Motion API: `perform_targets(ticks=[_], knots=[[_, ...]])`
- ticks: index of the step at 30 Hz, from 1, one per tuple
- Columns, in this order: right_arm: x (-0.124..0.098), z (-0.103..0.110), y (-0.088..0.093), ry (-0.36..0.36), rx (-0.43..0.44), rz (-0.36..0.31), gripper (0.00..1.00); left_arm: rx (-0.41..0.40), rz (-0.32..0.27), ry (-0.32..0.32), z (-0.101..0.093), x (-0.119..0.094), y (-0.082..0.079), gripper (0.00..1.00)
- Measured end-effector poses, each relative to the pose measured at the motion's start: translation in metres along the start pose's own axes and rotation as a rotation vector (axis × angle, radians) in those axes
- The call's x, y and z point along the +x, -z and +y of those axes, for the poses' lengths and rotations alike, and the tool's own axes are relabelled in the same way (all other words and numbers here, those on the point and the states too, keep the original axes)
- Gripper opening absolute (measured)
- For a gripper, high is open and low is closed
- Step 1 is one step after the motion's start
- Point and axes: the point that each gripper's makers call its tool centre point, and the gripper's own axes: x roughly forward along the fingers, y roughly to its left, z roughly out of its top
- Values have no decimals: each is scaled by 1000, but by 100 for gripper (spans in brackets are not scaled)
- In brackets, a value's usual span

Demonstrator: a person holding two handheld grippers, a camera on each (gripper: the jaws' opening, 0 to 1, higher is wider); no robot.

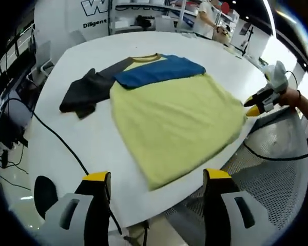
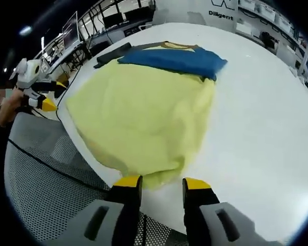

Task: Fold the garment on the visible template until the final outline fits inside the template.

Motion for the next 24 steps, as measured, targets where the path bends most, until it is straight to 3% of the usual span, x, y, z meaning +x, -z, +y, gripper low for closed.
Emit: perform_targets(ticks=[9,14,22,24], knots=[[6,8,3,13,39,21,10,-49,2,32,-5,7,4,50],[5,5,4,34,58,22,5,-45,25,31,-4,11,10,46],[7,4,3,45,66,18,0,30,98,42,-6,19,27,36],[7,4,3,43,68,17,0,70,85,33,-4,22,26,31]])
